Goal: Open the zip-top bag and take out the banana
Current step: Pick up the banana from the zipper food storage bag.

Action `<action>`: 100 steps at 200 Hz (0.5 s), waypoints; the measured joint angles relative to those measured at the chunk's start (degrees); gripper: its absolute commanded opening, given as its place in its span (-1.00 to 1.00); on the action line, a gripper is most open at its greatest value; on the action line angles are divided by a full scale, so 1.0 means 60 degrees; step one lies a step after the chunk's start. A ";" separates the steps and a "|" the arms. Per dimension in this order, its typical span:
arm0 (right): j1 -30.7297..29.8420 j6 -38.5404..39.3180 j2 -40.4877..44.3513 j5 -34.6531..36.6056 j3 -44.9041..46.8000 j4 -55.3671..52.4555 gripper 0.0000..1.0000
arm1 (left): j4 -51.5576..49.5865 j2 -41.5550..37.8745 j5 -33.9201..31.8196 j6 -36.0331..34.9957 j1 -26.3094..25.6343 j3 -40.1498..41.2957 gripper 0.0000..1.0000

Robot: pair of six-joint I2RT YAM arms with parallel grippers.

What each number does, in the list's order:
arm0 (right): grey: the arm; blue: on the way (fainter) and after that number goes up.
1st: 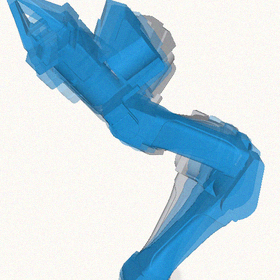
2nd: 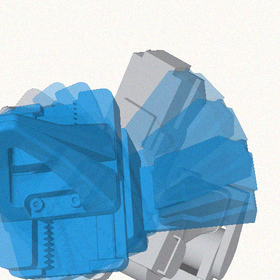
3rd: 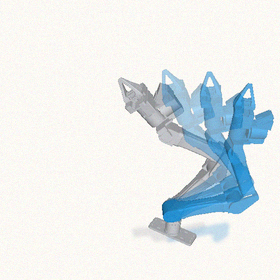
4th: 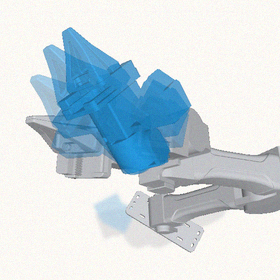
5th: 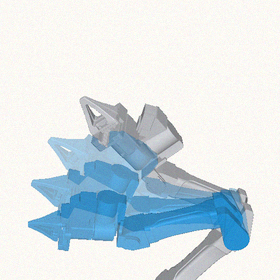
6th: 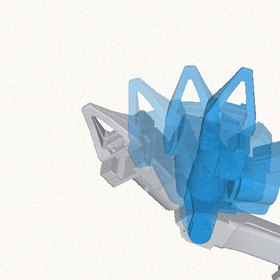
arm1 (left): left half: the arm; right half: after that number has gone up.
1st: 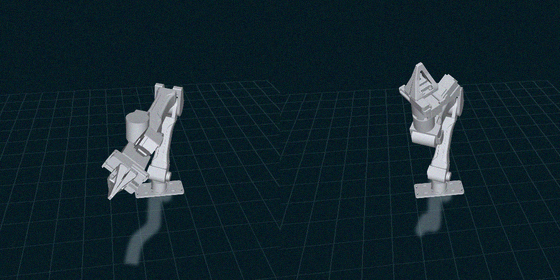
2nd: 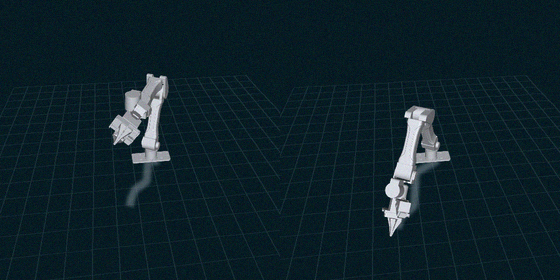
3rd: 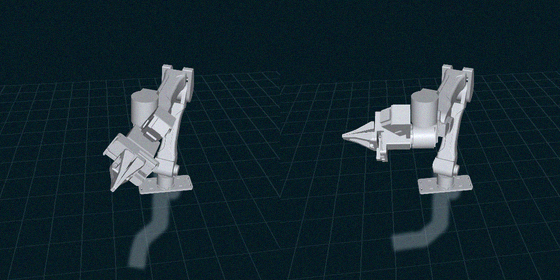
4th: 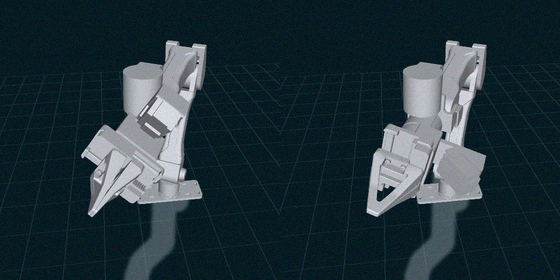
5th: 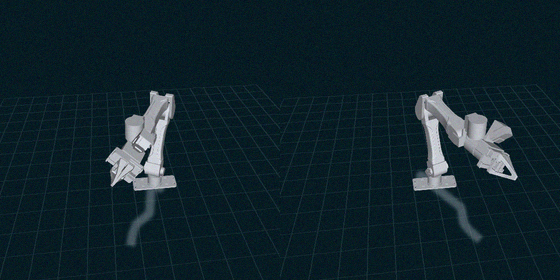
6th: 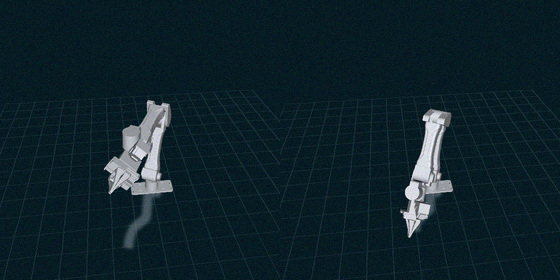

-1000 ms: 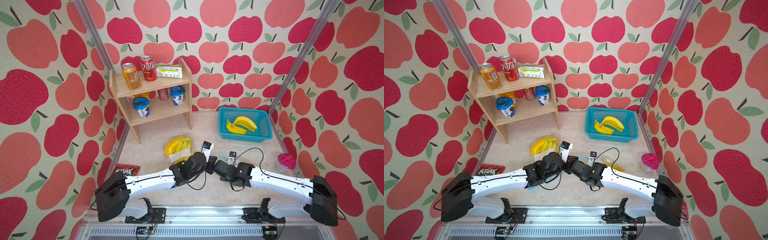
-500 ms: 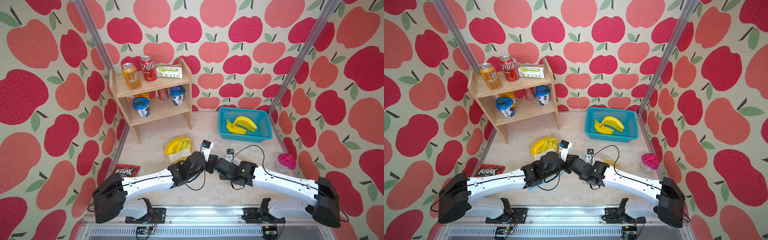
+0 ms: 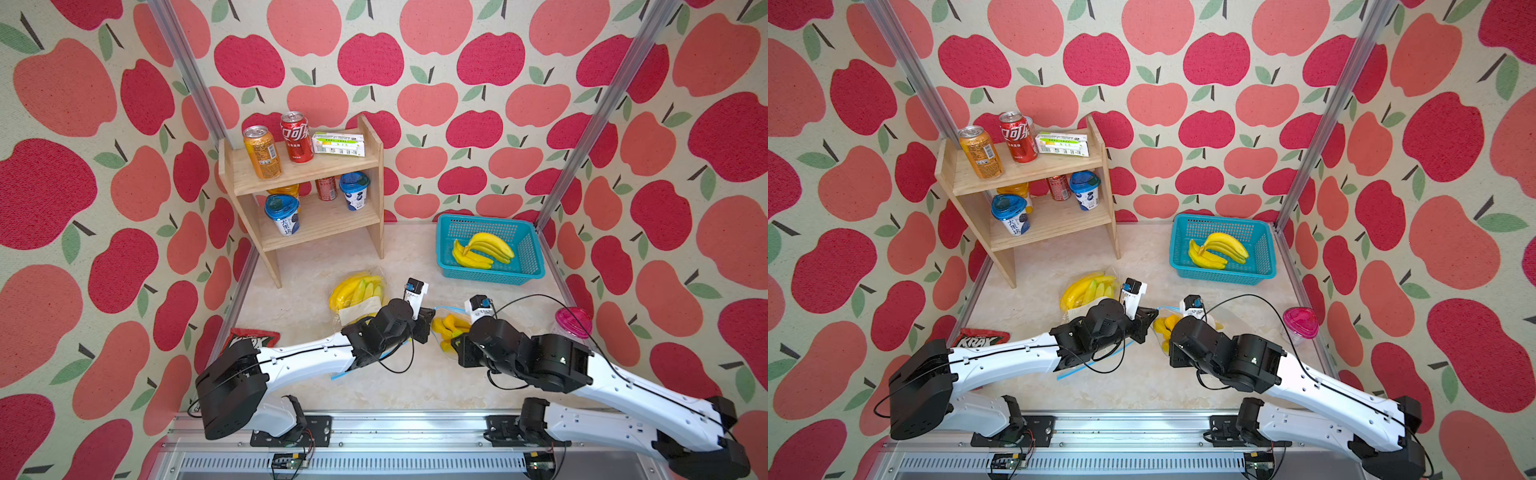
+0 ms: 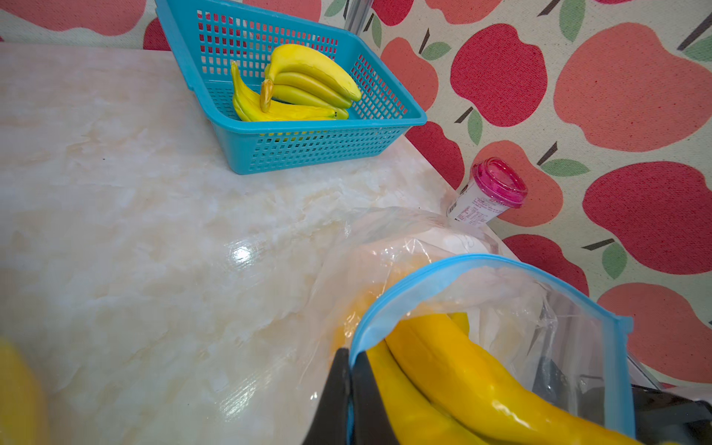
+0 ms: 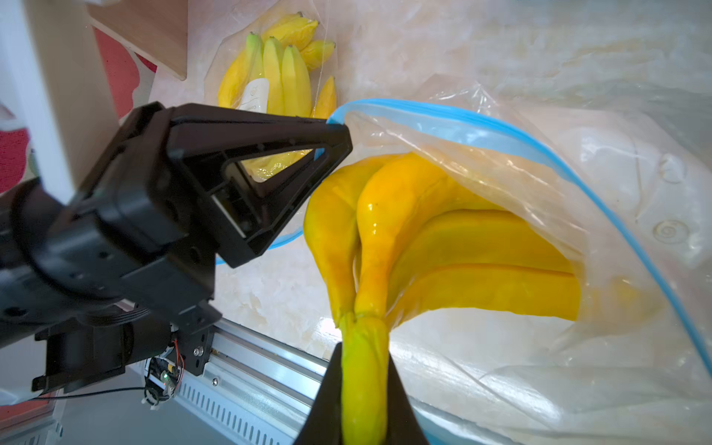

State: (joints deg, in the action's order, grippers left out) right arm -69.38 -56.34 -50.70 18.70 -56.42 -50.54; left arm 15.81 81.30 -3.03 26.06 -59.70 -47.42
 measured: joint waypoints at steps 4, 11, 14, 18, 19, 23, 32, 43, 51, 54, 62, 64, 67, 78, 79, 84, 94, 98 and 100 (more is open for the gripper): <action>0.0000 0.0040 0.0055 -0.0044 -0.0044 -0.0058 -0.93 | -0.0004 0.0055 0.0004 0.0000 0.0000 -0.0055 -0.87; 0.0004 0.0127 0.0211 -0.0091 -0.0087 -0.0127 -0.93 | -0.0029 0.0157 0.0004 -0.0004 0.0004 -0.0164 -0.87; 0.0000 0.0149 0.0291 -0.0106 -0.0091 -0.0127 -0.92 | -0.0033 0.0189 0.0004 -0.0007 0.0015 -0.0204 -0.87; 0.0004 0.0211 0.0452 -0.0113 -0.0095 -0.0131 -0.92 | -0.0033 0.0226 0.0004 -0.0007 0.0022 -0.0244 -0.87; 0.0004 0.0219 0.0481 -0.0113 -0.0095 -0.0127 -0.92 | -0.0029 0.0240 0.0004 -0.0007 0.0025 -0.0259 -0.87; 0.0004 0.0262 0.0659 -0.0117 -0.0095 -0.0127 -0.92 | -0.0036 0.0270 0.0011 -0.0007 0.0047 -0.0288 -0.87; 0.0004 0.0361 0.1129 -0.0102 -0.0095 -0.0087 -0.93 | -0.0029 0.0328 0.0025 -0.0004 0.0106 -0.0324 -0.87; 0.0004 0.0430 0.1738 -0.0073 -0.0095 -0.0015 -0.95 | -0.0036 0.0353 0.0131 0.0004 0.0193 -0.0324 -0.87; 0.0004 0.0463 0.2138 -0.0047 -0.0087 0.0033 -0.95 | -0.0025 0.0353 0.0186 0.0025 0.0288 -0.0321 -0.87; 0.0004 0.0474 0.2320 -0.0029 -0.0073 0.0084 -0.95 | -0.0018 0.0353 0.0204 0.0033 0.0321 -0.0321 -0.87; 0.0004 0.0506 0.2710 -0.0015 0.0011 0.0262 -0.95 | 0.0036 0.0353 0.0244 0.0036 0.0415 -0.0321 -0.86; 0.0004 0.0514 0.2772 -0.0007 0.0033 0.0299 -0.95 | 0.0044 0.0353 0.0255 0.0036 0.0433 -0.0321 -0.86; 0.0004 0.0550 0.2918 0.0004 0.0091 0.0415 -0.95 | 0.0051 0.0353 0.0266 0.0036 0.0455 -0.0321 -0.86; 0.0004 0.0670 0.3264 0.0066 0.0353 0.0794 -0.95 | 0.0073 0.0353 0.0313 0.0036 0.0532 -0.0317 -0.86; 0.0004 0.0692 0.3297 0.0069 0.0393 0.0838 -0.95 | 0.0080 0.0353 0.0331 0.0036 0.0539 -0.0317 -0.86; 0.0011 0.0758 0.3391 0.0117 0.0546 0.1020 -0.95 | 0.0095 0.0353 0.0342 0.0036 0.0565 -0.0310 -0.86; 0.0011 0.0954 0.3504 0.0186 0.0852 0.1366 -0.95 | 0.0109 0.0350 0.0379 0.0036 0.0594 -0.0295 -0.86; 0.0011 0.1016 0.3530 0.0222 0.0954 0.1519 -0.95 | 0.0109 0.0350 0.0404 0.0036 0.0597 -0.0291 -0.86; 0.0011 0.1075 0.3552 0.0237 0.1024 0.1610 -0.95 | 0.0109 0.0350 0.0412 0.0036 0.0597 -0.0288 -0.86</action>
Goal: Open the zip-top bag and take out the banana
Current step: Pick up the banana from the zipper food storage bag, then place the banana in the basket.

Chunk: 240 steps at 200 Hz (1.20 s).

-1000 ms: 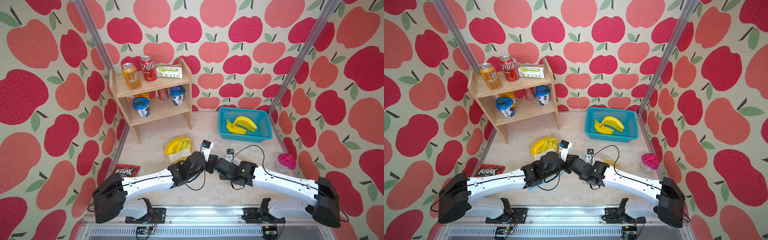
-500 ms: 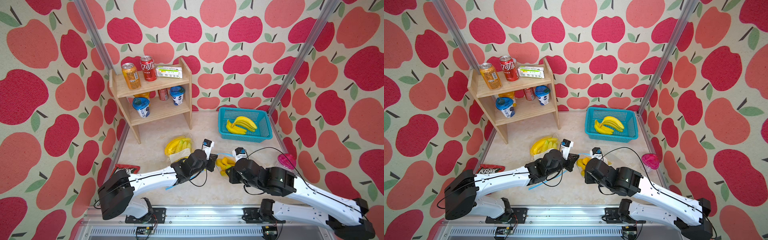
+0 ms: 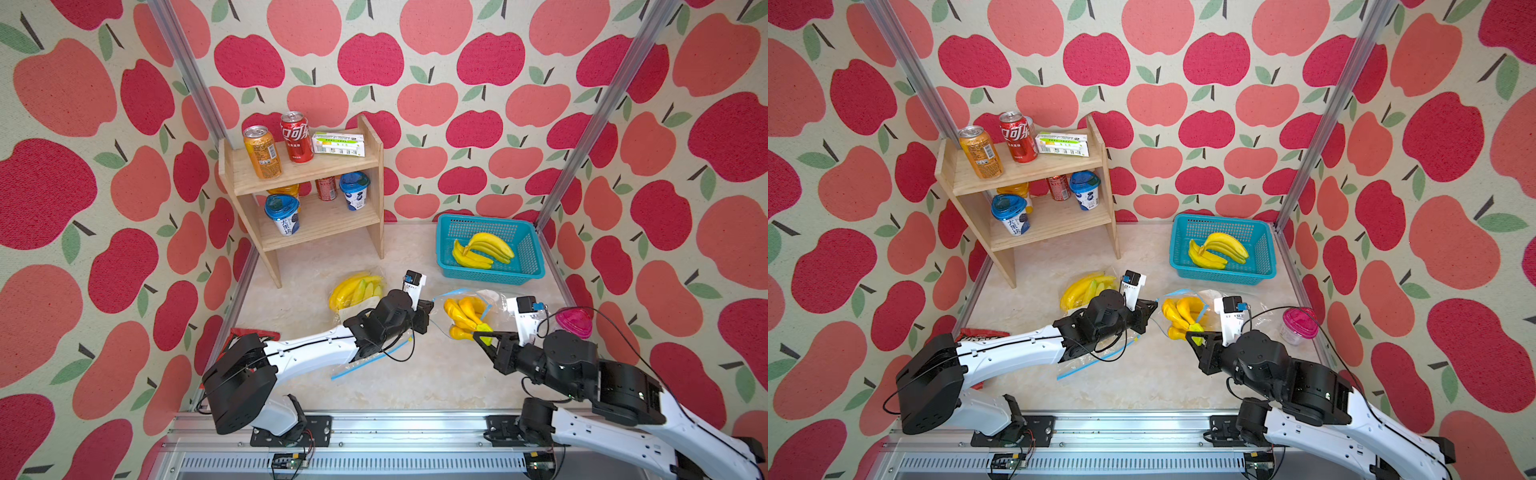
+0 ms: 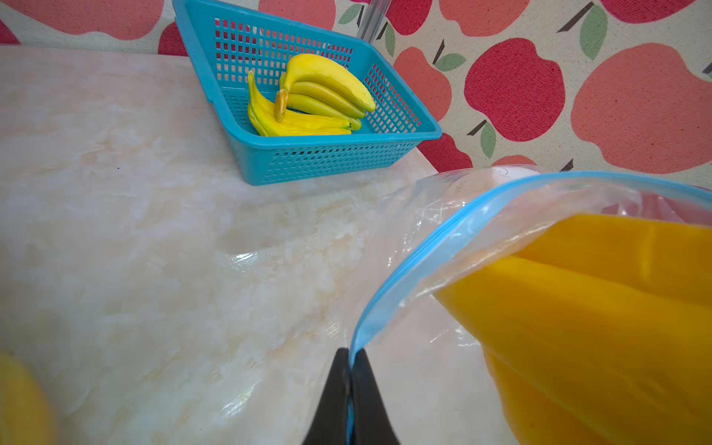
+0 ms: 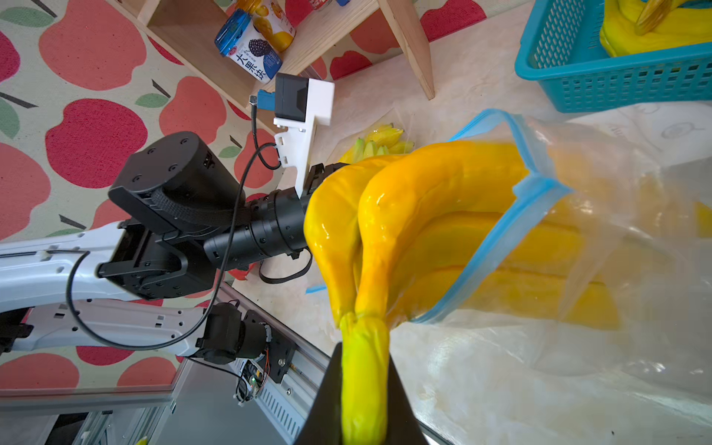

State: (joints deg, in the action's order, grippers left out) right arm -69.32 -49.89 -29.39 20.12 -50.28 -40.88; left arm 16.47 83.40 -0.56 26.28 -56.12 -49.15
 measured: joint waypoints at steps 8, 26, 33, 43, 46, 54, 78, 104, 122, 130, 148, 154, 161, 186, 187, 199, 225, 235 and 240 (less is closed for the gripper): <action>0.0000 0.0189 0.0069 0.0058 0.0251 0.0433 -0.94 | -0.0004 0.0000 0.0011 0.0000 0.0000 0.0004 -0.86; 0.0033 0.0692 0.0229 0.0087 0.0761 0.1687 -0.94 | 0.0000 0.0007 0.0076 0.0000 0.0000 0.0004 -0.86; 0.0062 0.0863 0.0226 0.0076 0.0871 0.2175 -0.94 | 0.0000 0.0036 0.0113 0.0000 0.0000 0.0004 -0.86; 0.0175 0.1064 0.0131 -0.0007 0.0918 0.2805 -0.94 | 0.0004 0.0109 0.0178 0.0004 0.0000 0.0000 -0.86; 0.0259 0.1118 0.0058 -0.0055 0.0918 0.3038 -0.94 | 0.0000 0.0135 0.0193 0.0004 0.0000 0.0000 -0.86; 0.0437 0.1235 -0.0117 -0.0175 0.0878 0.3479 -0.94 | -0.0015 0.0248 0.0222 0.0015 0.0000 -0.0007 -0.87; 0.0729 0.1508 -0.0831 -0.0637 0.0576 0.4459 -0.94 | -0.0229 0.0484 0.0229 0.0091 0.0000 -0.0076 -0.88; 0.0772 0.1916 -0.1268 -0.1133 0.0306 0.5253 -0.94 | -0.0459 0.0484 -0.0004 0.0215 -0.0018 -0.0160 -0.90; 0.0772 0.2211 -0.1377 -0.1308 0.0040 0.5563 -0.95 | -0.0528 0.0477 -0.0226 0.0208 -0.0058 -0.0197 -0.92; 0.0772 0.2361 -0.1457 -0.1300 -0.0208 0.5584 -0.95 | -0.0557 0.0477 -0.0317 0.0178 -0.0084 -0.0197 -0.92; 0.0772 0.2889 -0.1894 -0.0922 -0.1188 0.5286 -0.95 | -0.0568 0.0477 -0.0535 -0.0095 -0.0197 -0.0197 -0.94; 0.0772 0.3155 -0.2146 -0.0597 -0.1654 0.5100 -0.96 | -0.0535 0.0477 -0.0619 -0.0240 -0.0259 -0.0197 -0.94; 0.0783 0.3453 -0.2415 -0.0211 -0.2106 0.4998 -0.96 | -0.0488 0.0488 -0.0685 -0.0386 -0.0335 -0.0197 -0.95; 0.1377 0.4411 -0.3468 0.0907 -0.3166 0.4787 -0.96 | -0.0098 0.0608 -0.0838 -0.0900 -0.0576 -0.0142 -0.95; 0.1450 0.4433 -0.3541 0.0936 -0.3202 0.4768 -0.96 | -0.0058 0.0616 -0.0834 -0.0918 -0.0586 -0.0127 -0.95; 0.2157 0.4645 -0.4149 0.1195 -0.3461 0.4561 -0.96 | 0.0168 0.0681 -0.0849 -0.1107 -0.0663 0.0022 -0.96; 0.3741 0.4809 -0.5493 0.1504 -0.3530 0.4197 -0.94 | 0.0484 0.0794 -0.1024 -0.1552 -0.0758 0.0412 -0.96; 0.4441 0.4725 -0.6033 0.1337 -0.3552 0.3993 -0.94 | 0.0528 0.0798 -0.1115 -0.1774 -0.0798 0.0506 -0.96; 0.4790 0.4688 -0.6284 0.1206 -0.3592 0.3912 -0.96 | 0.0543 0.0798 -0.1137 -0.1840 -0.0809 0.0525 -0.96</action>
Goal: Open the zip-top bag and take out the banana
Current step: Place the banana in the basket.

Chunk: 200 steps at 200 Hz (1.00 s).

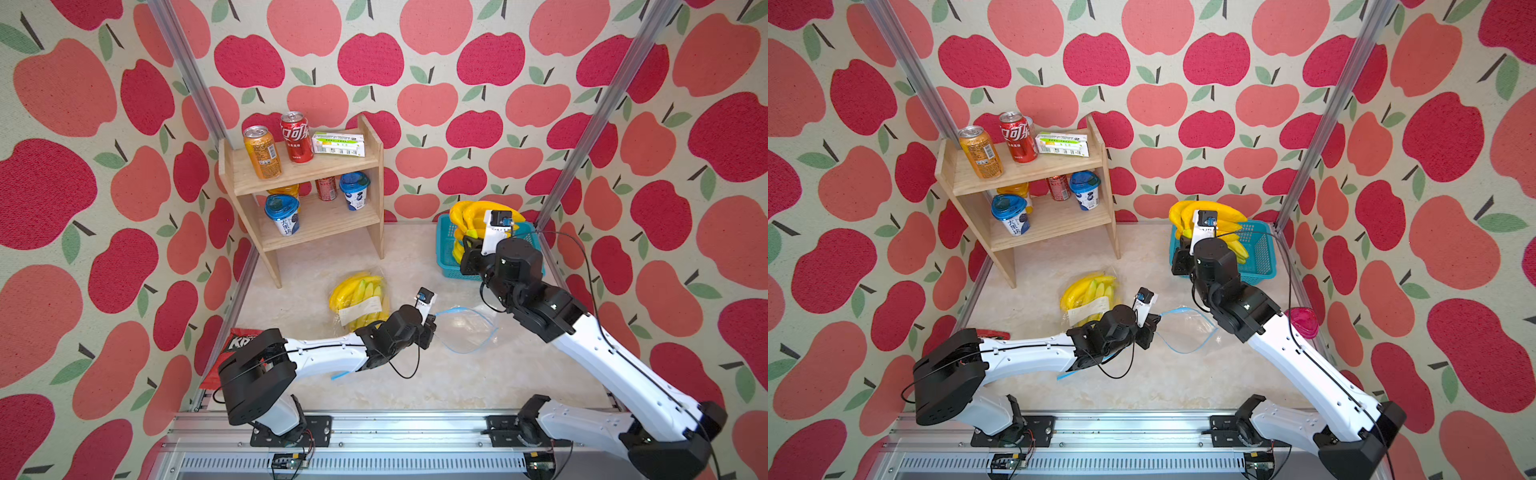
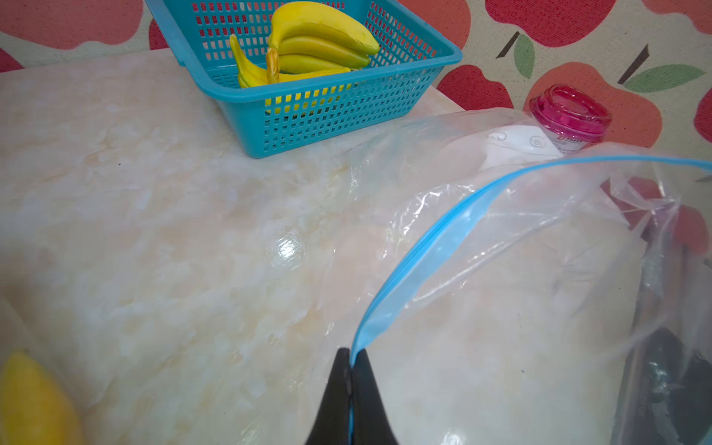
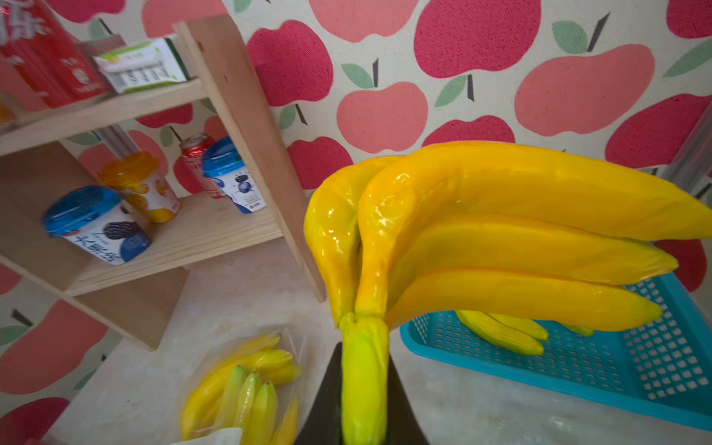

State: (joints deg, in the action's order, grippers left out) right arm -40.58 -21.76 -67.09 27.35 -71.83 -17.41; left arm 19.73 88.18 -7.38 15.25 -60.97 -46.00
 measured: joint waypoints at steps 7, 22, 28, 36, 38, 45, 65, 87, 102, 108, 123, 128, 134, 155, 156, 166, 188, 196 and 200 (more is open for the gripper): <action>0.0517 -0.0051 -0.0430 -0.0193 -0.0106 -0.0102 -0.99 | 0.0018 0.0000 -0.0051 -0.0146 -0.0029 0.0011 -0.96; 0.1381 -0.0069 -0.1373 -0.0565 -0.0539 -0.0273 -1.00 | 0.0084 0.0000 -0.0142 -0.0375 -0.0080 0.0011 -0.96; 0.1679 -0.0080 -0.1803 -0.0747 -0.0798 -0.0295 -1.00 | 0.0095 0.0000 -0.0153 -0.0455 -0.0080 0.0011 -0.96; 0.2051 -0.0131 -0.2375 -0.1045 -0.1155 -0.0291 -1.00 | 0.0095 0.0000 -0.0189 -0.0506 -0.0098 0.0011 -0.96; 0.2127 -0.0131 -0.2503 -0.1118 -0.1235 -0.0291 -1.00 | 0.0098 0.0000 -0.0200 -0.0510 -0.0098 0.0011 -0.96; 0.2357 -0.0138 -0.2929 -0.1344 -0.1483 -0.0259 -1.00 | 0.0124 0.0000 -0.0208 -0.0543 -0.0098 0.0018 -0.96; 0.2790 -0.0120 -0.4153 -0.1734 -0.2226 -0.0313 -1.00 | 0.0178 0.0000 -0.0240 -0.0546 -0.0098 0.0095 -0.96; 0.2900 -0.0062 -0.5683 -0.1880 -0.3519 -0.0699 -1.00 | 0.0186 0.0004 -0.0237 -0.0543 -0.0084 0.0135 -0.96; 0.2896 -0.0011 -0.6240 -0.1869 -0.3738 -0.0696 -1.00 | 0.0200 0.0004 -0.0237 -0.0539 -0.0058 0.0135 -0.95; 0.2889 0.0036 -0.6382 -0.1832 -0.3716 -0.0736 -1.00 | 0.0197 0.0000 -0.0233 -0.0539 -0.0047 0.0135 -0.95; 0.2892 0.0197 -0.6597 -0.1676 -0.3646 -0.0747 -1.00 | 0.0211 0.0004 -0.0233 -0.0535 0.0000 0.0135 -0.96; 0.2892 0.0244 -0.6648 -0.1632 -0.3632 -0.0739 -1.00 | 0.0222 0.0004 -0.0229 -0.0535 0.0018 0.0142 -0.96; 0.2892 0.0310 -0.6703 -0.1574 -0.3625 -0.0721 -1.00 | 0.0226 0.0004 -0.0229 -0.0535 0.0044 0.0142 -0.95; 0.2911 0.0372 -0.6830 -0.1464 -0.3625 -0.0619 -1.00 | 0.0237 0.0004 -0.0211 -0.0532 0.0131 0.0146 -0.96; 0.2911 0.0372 -0.6834 -0.1464 -0.3625 -0.0616 -1.00 | 0.0240 0.0004 -0.0208 -0.0532 0.0138 0.0146 -0.95; 0.2911 0.0368 -0.6885 -0.1443 -0.3646 -0.0659 -1.00 | 0.0248 0.0015 -0.0200 -0.0528 0.0178 0.0149 -0.95; 0.2911 0.0219 -0.7136 -0.1417 -0.4051 -0.1246 -1.00 | 0.0251 0.0113 -0.0197 -0.0521 0.0248 0.0149 -0.95; 0.2911 0.0146 -0.7180 -0.1421 -0.4197 -0.1475 -1.00 | 0.0251 0.0135 -0.0193 -0.0499 0.0259 0.0149 -0.95; 0.2911 0.0113 -0.7184 -0.1421 -0.4248 -0.1581 -1.00 | 0.0251 0.0142 -0.0193 -0.0492 0.0273 0.0153 -0.95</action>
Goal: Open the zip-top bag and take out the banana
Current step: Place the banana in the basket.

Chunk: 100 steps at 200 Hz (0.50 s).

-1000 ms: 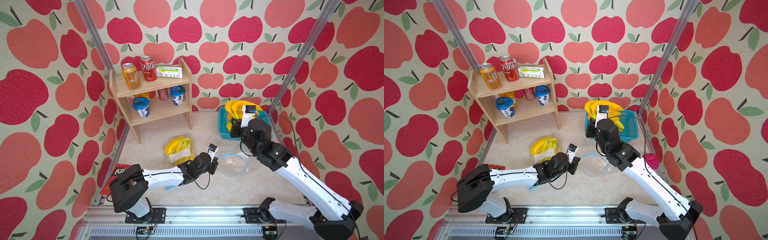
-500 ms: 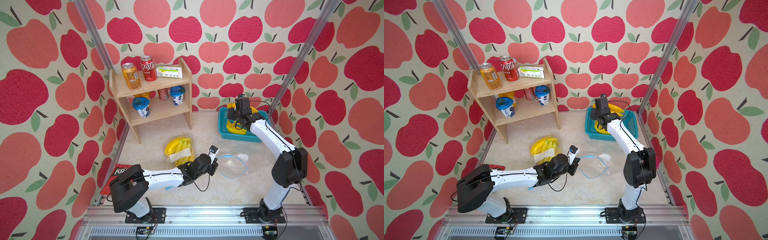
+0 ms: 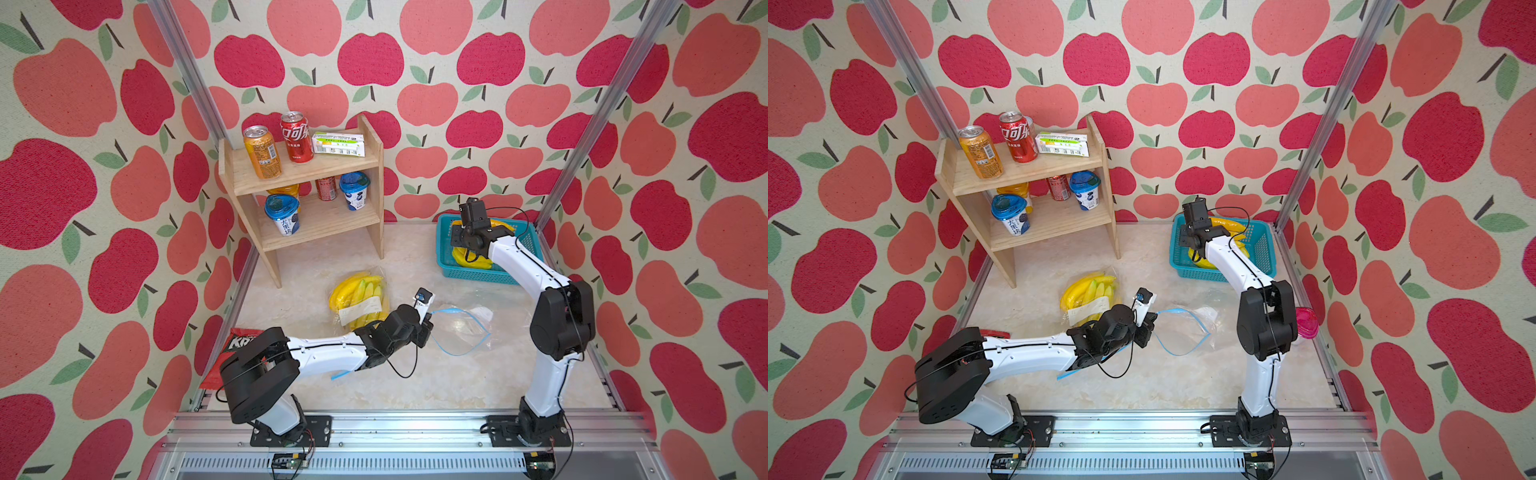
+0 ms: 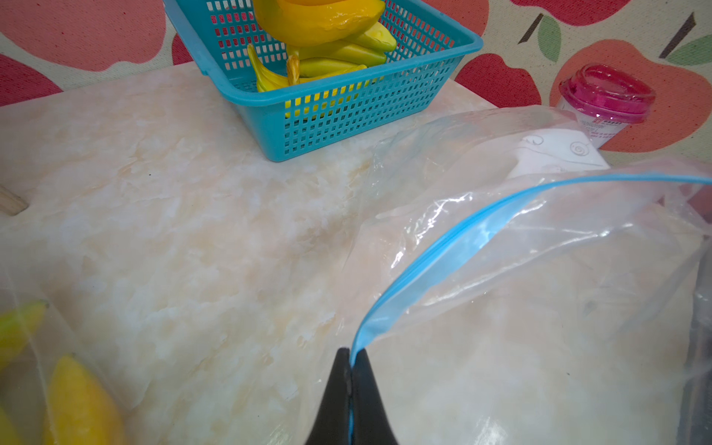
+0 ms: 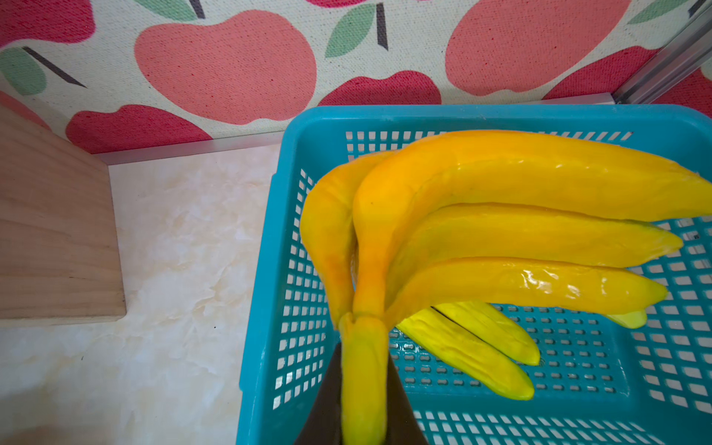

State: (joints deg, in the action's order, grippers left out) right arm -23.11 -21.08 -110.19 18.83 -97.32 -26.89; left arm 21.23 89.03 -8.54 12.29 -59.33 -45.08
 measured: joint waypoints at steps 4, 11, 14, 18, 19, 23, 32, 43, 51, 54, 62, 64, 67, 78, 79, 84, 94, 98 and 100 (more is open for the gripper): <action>0.0000 -0.0036 0.0007 0.0007 -0.0036 -0.0106 -1.00 | 0.0000 0.0000 0.0000 0.0007 0.0011 0.0004 -0.95; -0.0004 -0.0062 0.0055 0.0033 -0.0055 -0.0208 -1.00 | 0.0000 0.0000 0.0000 0.0029 0.0011 0.0007 -0.95; -0.0004 -0.0062 0.0073 0.0051 -0.0051 -0.0233 -1.00 | 0.0004 0.0000 0.0000 0.0029 0.0015 0.0007 -0.95; -0.0015 -0.0062 0.0127 0.0076 0.0022 -0.0193 -1.00 | 0.0007 0.0000 0.0000 0.0033 0.0018 0.0007 -0.95; -0.0022 -0.0062 0.0149 0.0095 0.0051 -0.0182 -1.00 | 0.0007 0.0000 0.0000 0.0033 0.0018 0.0007 -0.95; -0.0022 -0.0036 0.0229 0.0117 0.0182 -0.0102 -1.00 | 0.0011 0.0004 0.0007 0.0033 0.0018 0.0007 -0.95; -0.0022 0.0015 0.0474 0.0124 0.0612 0.0113 -1.00 | 0.0015 0.0007 0.0051 0.0033 0.0018 0.0007 -0.95; -0.0018 0.0073 0.0692 0.0124 0.1042 0.0259 -1.00 | 0.0044 0.0047 0.0073 0.0033 0.0018 0.0007 -0.96; -0.0018 0.0127 0.0761 0.0124 0.1220 0.0364 -1.00 | 0.0055 0.0095 0.0102 0.0036 0.0018 0.0007 -0.95; -0.0022 0.0135 0.0772 0.0127 0.1268 0.0415 -1.00 | 0.0058 0.0113 0.0106 0.0036 0.0018 0.0007 -0.96; -0.0022 0.0248 0.0794 0.0135 0.1421 0.0637 -1.00 | 0.0055 0.0160 0.0149 0.0036 0.0033 0.0007 -0.96; -0.0022 0.0277 0.0798 0.0131 0.1461 0.0696 -1.00 | 0.0055 0.0168 0.0149 0.0036 0.0036 0.0007 -0.96; -0.0022 0.0295 0.0809 0.0135 0.1512 0.0780 -1.00 | 0.0055 0.0175 0.0153 0.0036 0.0036 0.0007 -0.96; -0.0040 0.0452 0.0812 0.0186 0.1676 0.1093 -1.00 | 0.0055 0.0182 0.0171 0.0036 0.0036 0.0007 -0.96; -0.0040 0.0455 0.0812 0.0193 0.1683 0.1107 -1.00 | 0.0058 0.0178 0.0171 0.0036 0.0036 0.0007 -0.96; -0.0044 0.0521 0.0812 0.0211 0.1719 0.1209 -1.00 | 0.0069 0.0178 0.0171 0.0036 0.0036 0.0007 -0.96; -0.0066 0.0641 0.0812 0.0277 0.1741 0.1410 -1.00 | 0.0069 0.0178 0.0171 0.0036 0.0036 0.0007 -0.96; -0.0066 0.0707 0.0812 0.0284 0.1741 0.1497 -1.00 | 0.0069 0.0178 0.0171 0.0036 0.0036 0.0007 -0.96; -0.0066 0.0729 0.0812 0.0295 0.1741 0.1555 -1.00 | 0.0069 0.0178 0.0171 0.0036 0.0036 0.0007 -0.95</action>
State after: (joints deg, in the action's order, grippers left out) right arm -23.51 -16.71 -105.32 20.60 -86.87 -17.56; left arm 21.65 90.11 -7.51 12.51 -59.11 -45.04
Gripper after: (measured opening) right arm 0.131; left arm 0.051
